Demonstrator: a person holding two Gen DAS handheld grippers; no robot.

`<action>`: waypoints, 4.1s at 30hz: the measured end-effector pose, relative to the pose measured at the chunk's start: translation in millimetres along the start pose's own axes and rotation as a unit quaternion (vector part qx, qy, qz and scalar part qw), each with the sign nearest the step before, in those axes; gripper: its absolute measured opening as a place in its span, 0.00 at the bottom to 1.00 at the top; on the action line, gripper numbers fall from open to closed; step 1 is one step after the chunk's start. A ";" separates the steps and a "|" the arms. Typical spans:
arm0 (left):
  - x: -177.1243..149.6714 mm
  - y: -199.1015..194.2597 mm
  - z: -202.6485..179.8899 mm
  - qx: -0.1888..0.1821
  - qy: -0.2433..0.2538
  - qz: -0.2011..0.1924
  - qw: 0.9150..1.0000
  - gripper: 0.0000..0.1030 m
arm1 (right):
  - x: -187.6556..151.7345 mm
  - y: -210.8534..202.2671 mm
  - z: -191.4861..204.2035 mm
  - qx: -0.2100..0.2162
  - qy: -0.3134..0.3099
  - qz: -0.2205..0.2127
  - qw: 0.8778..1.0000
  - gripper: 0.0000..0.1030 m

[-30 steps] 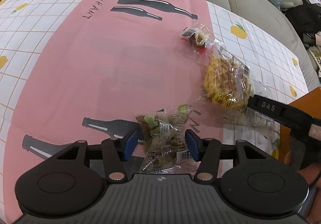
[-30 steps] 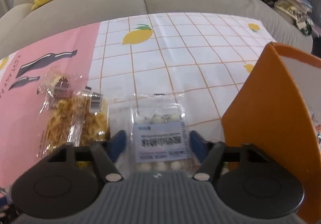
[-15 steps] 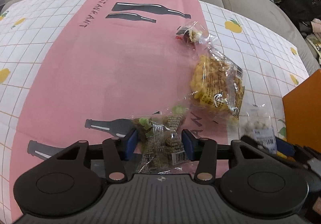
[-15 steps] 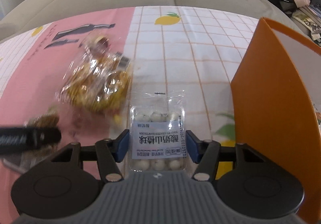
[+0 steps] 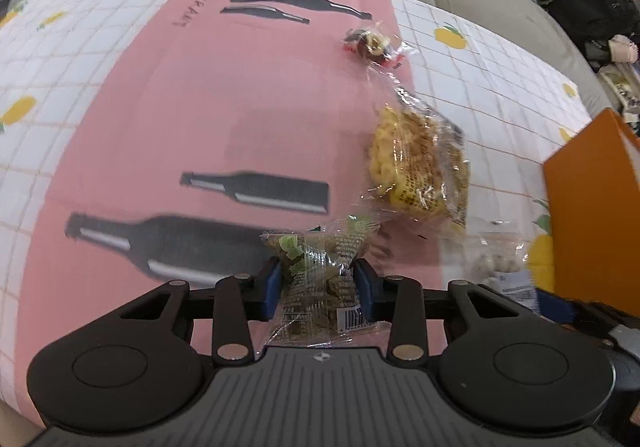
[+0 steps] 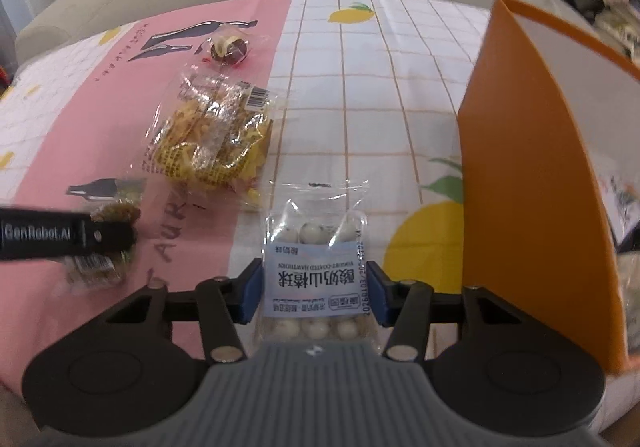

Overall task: Organize snacks
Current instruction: 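Lift both packets and carry them toward the orange box, then lower both packets into the orange box and open both grippers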

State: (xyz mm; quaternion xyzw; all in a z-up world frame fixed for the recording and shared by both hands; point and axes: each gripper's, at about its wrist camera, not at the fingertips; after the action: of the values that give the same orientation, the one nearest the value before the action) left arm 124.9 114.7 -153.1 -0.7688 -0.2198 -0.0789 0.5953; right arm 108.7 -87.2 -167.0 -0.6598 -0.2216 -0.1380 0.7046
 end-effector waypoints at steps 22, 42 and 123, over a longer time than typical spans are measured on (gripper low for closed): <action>-37.4 -81.6 -24.9 0.016 0.045 -0.034 0.998 0.41 | -23.9 -69.0 -4.5 0.058 0.006 -0.026 0.998 0.49; -42.7 -132.7 -135.2 -0.088 0.142 -0.063 0.984 0.41 | -36.9 -171.5 -79.7 0.092 0.051 -0.098 0.990 0.49; -24.6 -16.8 -322.5 -0.080 0.325 0.040 0.942 0.72 | 25.4 -96.7 -253.7 -0.051 -0.023 0.157 0.986 0.82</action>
State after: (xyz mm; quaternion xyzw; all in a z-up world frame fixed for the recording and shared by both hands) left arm 140.9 -194.4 -57.8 -0.7544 0.0232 -0.3181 0.5737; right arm 116.6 -344.9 -78.3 -0.7245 -0.1241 -0.0214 0.6777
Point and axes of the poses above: each gripper's, at about its wrist camera, not at the fingertips, and y roughly the way its jaws point, z to its left, x to its top, and after that the axes turned 5 degrees about -y, right-handed
